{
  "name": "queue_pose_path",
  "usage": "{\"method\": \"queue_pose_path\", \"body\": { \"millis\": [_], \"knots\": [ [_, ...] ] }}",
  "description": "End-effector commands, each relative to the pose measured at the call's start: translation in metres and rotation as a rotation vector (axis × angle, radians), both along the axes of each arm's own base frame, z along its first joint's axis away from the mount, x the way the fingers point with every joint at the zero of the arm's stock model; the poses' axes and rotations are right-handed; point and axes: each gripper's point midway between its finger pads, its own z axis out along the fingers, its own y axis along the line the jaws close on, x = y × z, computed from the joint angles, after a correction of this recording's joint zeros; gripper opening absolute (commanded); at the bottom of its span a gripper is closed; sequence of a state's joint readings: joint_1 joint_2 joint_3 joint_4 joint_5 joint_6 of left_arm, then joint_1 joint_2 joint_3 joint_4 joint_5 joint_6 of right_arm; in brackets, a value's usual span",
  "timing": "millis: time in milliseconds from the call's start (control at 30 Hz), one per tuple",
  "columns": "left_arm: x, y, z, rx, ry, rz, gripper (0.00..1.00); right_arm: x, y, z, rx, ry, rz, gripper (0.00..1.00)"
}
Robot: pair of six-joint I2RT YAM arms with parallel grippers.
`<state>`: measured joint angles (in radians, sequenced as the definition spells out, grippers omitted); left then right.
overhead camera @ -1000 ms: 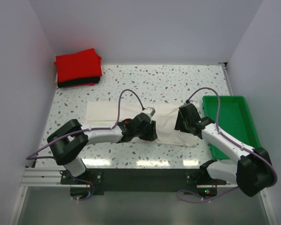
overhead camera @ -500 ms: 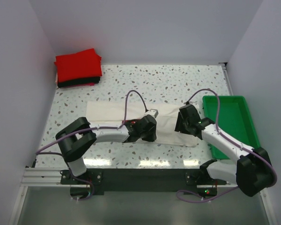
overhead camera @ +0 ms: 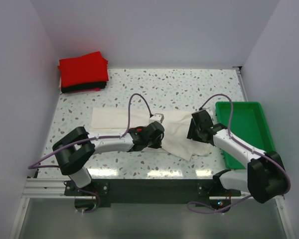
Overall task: Fold and stack the t-shirts
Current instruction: Fold the tshirt
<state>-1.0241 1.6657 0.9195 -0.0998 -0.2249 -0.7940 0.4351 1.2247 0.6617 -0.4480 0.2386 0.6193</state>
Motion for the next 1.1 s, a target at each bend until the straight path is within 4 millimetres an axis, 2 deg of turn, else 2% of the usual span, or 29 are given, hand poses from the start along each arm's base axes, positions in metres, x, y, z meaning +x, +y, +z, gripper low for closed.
{"method": "queue_pose_path", "body": {
  "millis": [0, 167, 200, 233, 333, 467, 500, 633, 733, 767, 800, 833, 867, 900, 933, 1000, 1033, 1067],
  "knots": [
    [0.002, 0.008, 0.002, 0.008, -0.017, 0.037, 0.03, 0.021, -0.001, 0.01, 0.015, -0.035, -0.021, 0.52],
    [0.001, 0.013, 0.006, 0.008, -0.024, 0.03, 0.12, 0.051, -0.019, 0.019, 0.019, -0.043, -0.092, 0.52],
    [0.002, 0.014, 0.007, 0.003, -0.026, 0.029, 0.16, 0.056, -0.021, 0.02, 0.02, -0.041, -0.1, 0.52],
    [0.002, 0.014, 0.009, -0.001, -0.031, 0.022, 0.27, 0.061, -0.026, 0.016, 0.017, -0.032, -0.119, 0.52],
    [0.004, 0.017, 0.019, -0.01, -0.053, 0.022, 0.36, 0.081, -0.029, 0.023, 0.021, -0.056, -0.141, 0.52],
    [0.017, 0.034, 0.03, -0.004, -0.076, 0.063, 0.38, 0.097, -0.03, 0.015, 0.0, -0.031, -0.15, 0.52],
    [0.025, 0.042, 0.035, -0.012, -0.084, 0.09, 0.38, 0.098, -0.031, 0.013, -0.011, -0.026, -0.151, 0.52],
    [0.042, 0.064, 0.036, -0.016, -0.077, 0.148, 0.38, 0.107, -0.035, 0.0, -0.039, 0.001, -0.162, 0.52],
    [0.049, 0.081, 0.031, 0.027, -0.071, 0.196, 0.33, 0.116, -0.035, -0.013, -0.036, 0.036, -0.172, 0.51],
    [0.05, 0.084, 0.028, 0.038, -0.066, 0.207, 0.32, 0.125, -0.032, -0.009, -0.025, 0.023, -0.172, 0.51],
    [0.051, 0.09, 0.025, 0.049, -0.058, 0.221, 0.31, 0.127, -0.032, -0.022, -0.035, 0.063, -0.172, 0.5],
    [0.052, 0.094, 0.023, 0.058, -0.057, 0.238, 0.3, 0.131, -0.03, -0.025, -0.037, 0.072, -0.168, 0.5],
    [0.053, 0.102, 0.017, 0.071, -0.047, 0.259, 0.3, 0.143, -0.028, -0.019, -0.034, 0.06, -0.166, 0.5],
    [0.054, 0.106, 0.014, 0.069, -0.038, 0.277, 0.29, 0.146, -0.027, -0.034, -0.045, 0.098, -0.163, 0.49],
    [0.055, 0.109, 0.012, 0.063, -0.032, 0.284, 0.28, 0.162, -0.025, -0.027, -0.037, 0.076, -0.163, 0.49],
    [0.054, 0.119, 0.004, 0.076, -0.016, 0.31, 0.27, 0.172, -0.024, -0.033, -0.051, 0.101, -0.159, 0.49],
    [0.055, 0.121, 0.002, 0.082, -0.018, 0.319, 0.26, 0.189, -0.021, -0.035, -0.052, 0.098, -0.159, 0.49],
    [0.054, 0.126, -0.002, 0.096, -0.011, 0.331, 0.26, 0.194, -0.021, -0.038, -0.057, 0.11, -0.156, 0.49]
  ]
}}
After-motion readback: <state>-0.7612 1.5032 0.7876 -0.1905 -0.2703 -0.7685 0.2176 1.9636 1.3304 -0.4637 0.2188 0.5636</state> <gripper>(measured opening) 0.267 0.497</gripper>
